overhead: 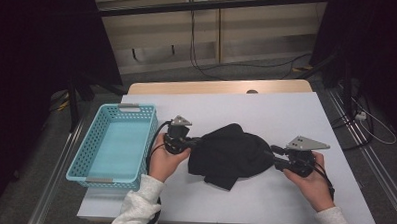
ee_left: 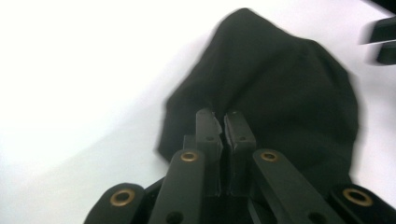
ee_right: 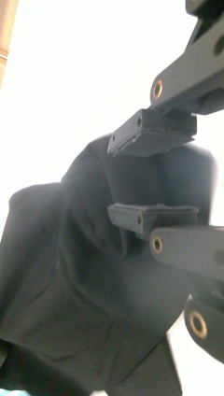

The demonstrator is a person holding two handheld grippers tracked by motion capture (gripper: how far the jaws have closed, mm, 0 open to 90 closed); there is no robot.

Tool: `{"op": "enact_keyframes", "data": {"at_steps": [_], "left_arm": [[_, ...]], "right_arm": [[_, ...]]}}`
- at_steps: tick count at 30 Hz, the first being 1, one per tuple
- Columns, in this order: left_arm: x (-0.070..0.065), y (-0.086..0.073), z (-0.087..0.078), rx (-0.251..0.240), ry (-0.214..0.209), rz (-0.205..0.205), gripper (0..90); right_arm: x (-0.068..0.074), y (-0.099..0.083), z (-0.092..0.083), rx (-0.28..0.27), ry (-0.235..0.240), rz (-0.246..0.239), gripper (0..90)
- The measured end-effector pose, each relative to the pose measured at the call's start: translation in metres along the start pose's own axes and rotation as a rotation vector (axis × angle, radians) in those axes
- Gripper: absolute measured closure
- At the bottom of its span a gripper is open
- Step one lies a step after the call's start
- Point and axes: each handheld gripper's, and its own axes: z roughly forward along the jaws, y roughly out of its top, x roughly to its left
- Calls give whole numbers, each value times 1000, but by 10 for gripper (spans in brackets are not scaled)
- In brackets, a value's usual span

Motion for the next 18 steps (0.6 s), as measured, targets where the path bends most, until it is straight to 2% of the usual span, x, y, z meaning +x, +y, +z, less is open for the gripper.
{"op": "enact_keyframes", "data": {"at_steps": [2, 5, 7, 10, 12, 14, 16, 18], "left_arm": [[4, 1, -3, -13, 3, -19, 865], [11, 1, -5, -22, 33, -40, 865], [15, -1, -4, -17, 53, -44, 865], [19, -3, 1, -3, 60, -56, 864], [20, -6, 4, 0, 66, -49, 850], [18, -7, 6, 4, 65, -20, 766], [14, -5, 7, -11, 40, -11, 579], [7, -3, 8, -16, 9, 14, 466]], "right_arm": [[-2, 1, -3, -18, -6, 5, 605], [-4, 2, -5, -25, -15, 2, 593], [-5, 1, -5, -24, -15, 3, 587], [-4, 0, -4, -17, -12, 0, 573], [-4, 0, -4, -18, -11, 0, 549], [-5, 0, -4, -18, -13, 0, 529], [-5, 0, -3, -16, -18, 0, 471], [-5, 0, -2, -14, -21, 5, 425]]}}
